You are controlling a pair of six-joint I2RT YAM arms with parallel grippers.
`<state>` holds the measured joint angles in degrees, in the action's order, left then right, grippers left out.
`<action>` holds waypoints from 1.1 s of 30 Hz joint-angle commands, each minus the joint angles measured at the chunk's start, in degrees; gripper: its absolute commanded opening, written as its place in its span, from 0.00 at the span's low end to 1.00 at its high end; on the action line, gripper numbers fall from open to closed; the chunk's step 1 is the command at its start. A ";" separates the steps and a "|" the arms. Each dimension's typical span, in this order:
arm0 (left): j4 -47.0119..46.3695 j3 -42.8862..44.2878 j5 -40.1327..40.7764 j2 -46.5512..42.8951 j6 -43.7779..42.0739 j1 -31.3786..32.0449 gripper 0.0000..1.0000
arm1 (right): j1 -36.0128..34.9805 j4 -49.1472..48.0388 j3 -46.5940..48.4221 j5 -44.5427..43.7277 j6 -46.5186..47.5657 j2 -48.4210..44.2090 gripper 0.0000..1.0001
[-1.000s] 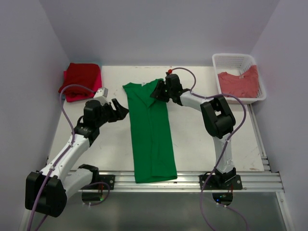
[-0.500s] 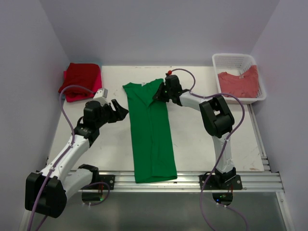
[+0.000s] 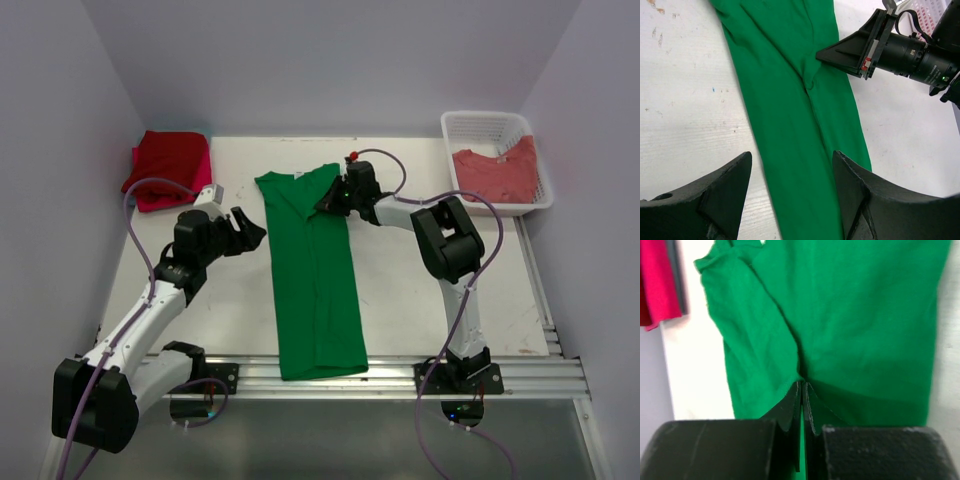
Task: Fold and stack the t-shirts
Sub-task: Rotate the tshirt 90 degrees
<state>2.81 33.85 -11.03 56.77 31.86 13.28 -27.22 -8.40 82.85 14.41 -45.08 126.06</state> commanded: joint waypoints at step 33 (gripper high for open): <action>-1.84 -3.35 1.36 1.14 -0.66 0.26 0.68 | 0.15 -24.38 1.35 32.95 -3.53 10.08 0.00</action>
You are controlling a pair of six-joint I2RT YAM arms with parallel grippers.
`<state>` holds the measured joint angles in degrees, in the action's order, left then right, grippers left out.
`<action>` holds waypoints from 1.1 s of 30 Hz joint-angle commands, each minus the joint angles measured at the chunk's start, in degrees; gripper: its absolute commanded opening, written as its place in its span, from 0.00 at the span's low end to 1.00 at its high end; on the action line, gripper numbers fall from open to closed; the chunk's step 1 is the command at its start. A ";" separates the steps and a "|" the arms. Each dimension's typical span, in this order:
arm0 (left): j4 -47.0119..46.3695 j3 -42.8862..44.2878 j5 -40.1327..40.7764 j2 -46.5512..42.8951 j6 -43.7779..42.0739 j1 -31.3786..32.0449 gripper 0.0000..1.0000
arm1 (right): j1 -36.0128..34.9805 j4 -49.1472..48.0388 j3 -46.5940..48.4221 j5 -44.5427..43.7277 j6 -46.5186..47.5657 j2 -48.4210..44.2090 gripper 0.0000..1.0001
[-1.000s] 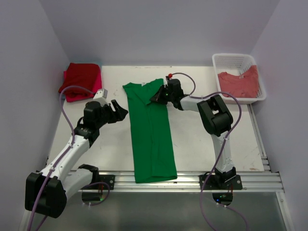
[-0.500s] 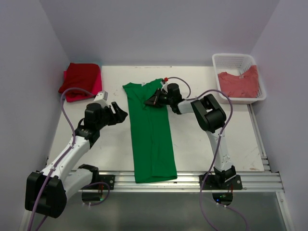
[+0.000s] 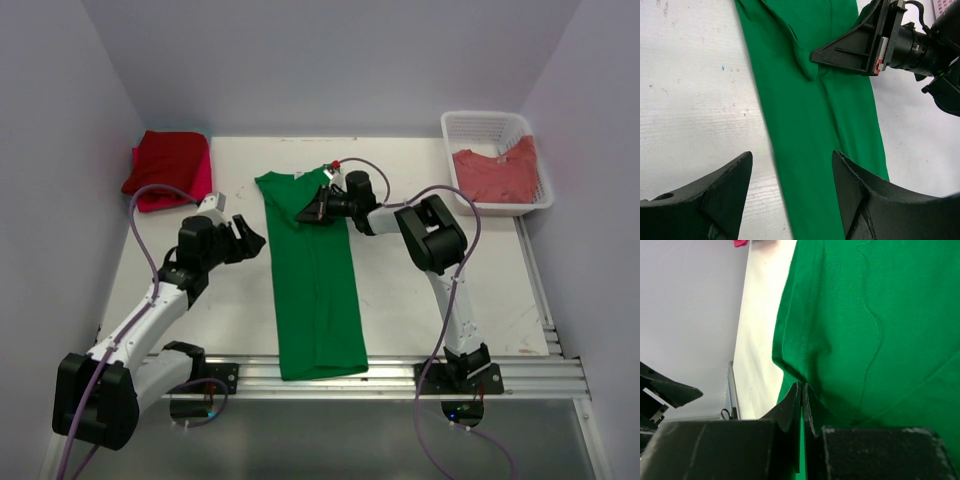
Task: Fold and stack the t-shirts
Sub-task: Rotate the tshirt 90 degrees
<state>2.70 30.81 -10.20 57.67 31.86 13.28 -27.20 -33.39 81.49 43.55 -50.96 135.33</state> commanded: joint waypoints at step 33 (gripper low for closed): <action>-17.37 15.50 3.35 26.33 1.98 -1.41 0.74 | 1.97 57.11 29.16 -31.83 30.75 -10.17 0.69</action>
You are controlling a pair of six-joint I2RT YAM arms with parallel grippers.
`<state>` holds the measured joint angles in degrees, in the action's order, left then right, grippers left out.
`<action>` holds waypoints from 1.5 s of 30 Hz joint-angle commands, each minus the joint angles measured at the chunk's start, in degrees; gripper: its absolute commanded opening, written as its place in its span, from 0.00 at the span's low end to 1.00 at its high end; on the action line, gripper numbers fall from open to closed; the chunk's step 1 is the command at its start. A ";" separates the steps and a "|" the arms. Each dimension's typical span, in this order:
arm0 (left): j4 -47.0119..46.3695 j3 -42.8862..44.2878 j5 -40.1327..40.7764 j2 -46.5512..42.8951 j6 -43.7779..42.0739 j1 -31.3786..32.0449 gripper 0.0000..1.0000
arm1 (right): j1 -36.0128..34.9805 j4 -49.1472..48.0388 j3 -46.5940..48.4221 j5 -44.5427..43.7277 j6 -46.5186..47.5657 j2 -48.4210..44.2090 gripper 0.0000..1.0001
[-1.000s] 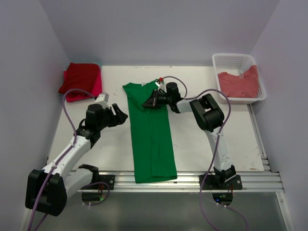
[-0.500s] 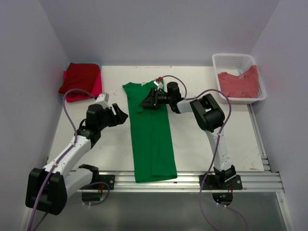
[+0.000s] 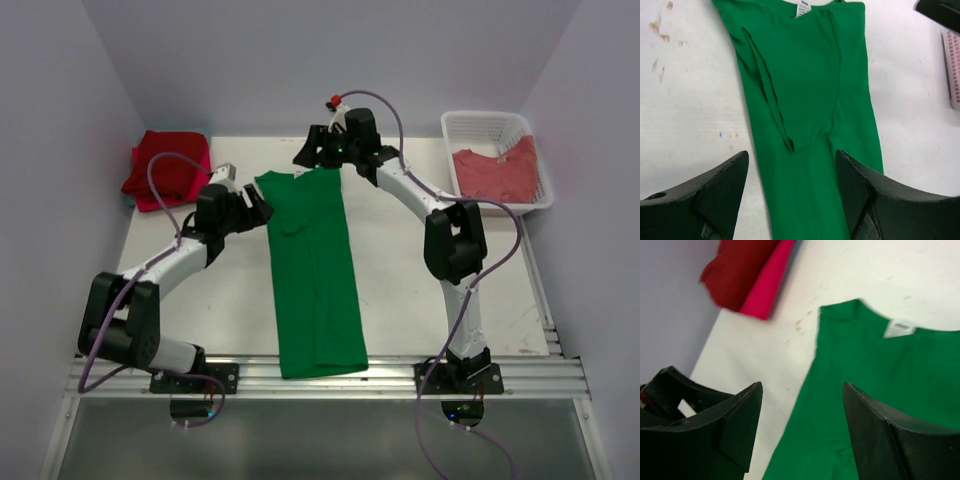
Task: Fold and stack the t-shirts
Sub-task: Rotate the tshirt 90 degrees
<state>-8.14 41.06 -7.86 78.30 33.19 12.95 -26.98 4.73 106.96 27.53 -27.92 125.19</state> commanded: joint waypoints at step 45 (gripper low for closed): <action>-37.54 36.80 -36.35 58.01 17.77 -10.75 0.66 | 13.01 0.28 -8.15 -0.54 -1.08 5.43 0.62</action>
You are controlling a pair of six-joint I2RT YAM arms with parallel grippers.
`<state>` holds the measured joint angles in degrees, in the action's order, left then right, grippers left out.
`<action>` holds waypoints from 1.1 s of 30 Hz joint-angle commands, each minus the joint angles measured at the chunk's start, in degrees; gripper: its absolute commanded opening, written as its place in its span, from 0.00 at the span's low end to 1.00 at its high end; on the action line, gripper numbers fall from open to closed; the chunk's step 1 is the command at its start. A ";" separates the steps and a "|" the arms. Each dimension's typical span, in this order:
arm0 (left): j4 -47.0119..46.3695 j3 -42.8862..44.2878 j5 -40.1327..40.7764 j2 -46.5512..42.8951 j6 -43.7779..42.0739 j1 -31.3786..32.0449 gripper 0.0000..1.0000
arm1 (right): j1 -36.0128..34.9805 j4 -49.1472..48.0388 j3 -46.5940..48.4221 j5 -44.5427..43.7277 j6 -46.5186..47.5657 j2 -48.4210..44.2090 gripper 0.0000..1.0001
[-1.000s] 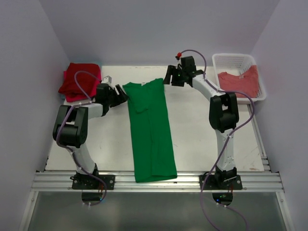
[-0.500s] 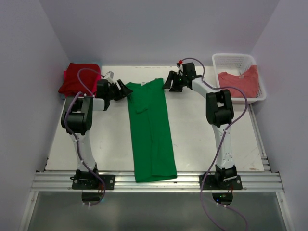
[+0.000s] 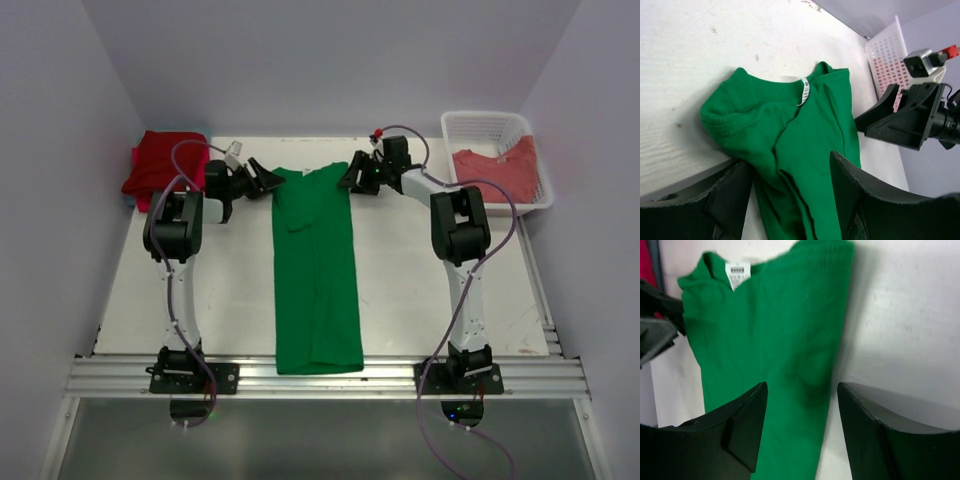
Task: Fold and stack the t-shirts
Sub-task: Rotate the tshirt 90 degrees
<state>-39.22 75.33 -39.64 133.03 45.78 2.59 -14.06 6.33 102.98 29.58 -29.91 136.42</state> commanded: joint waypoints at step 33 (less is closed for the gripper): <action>65.92 -45.27 19.51 -79.93 -11.51 14.98 0.74 | -22.31 13.09 -66.83 -18.16 -2.86 -67.76 0.62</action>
<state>9.37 32.40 -22.11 58.46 33.58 15.59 -34.98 15.75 40.66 11.73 -28.01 74.67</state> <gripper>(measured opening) 0.747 0.630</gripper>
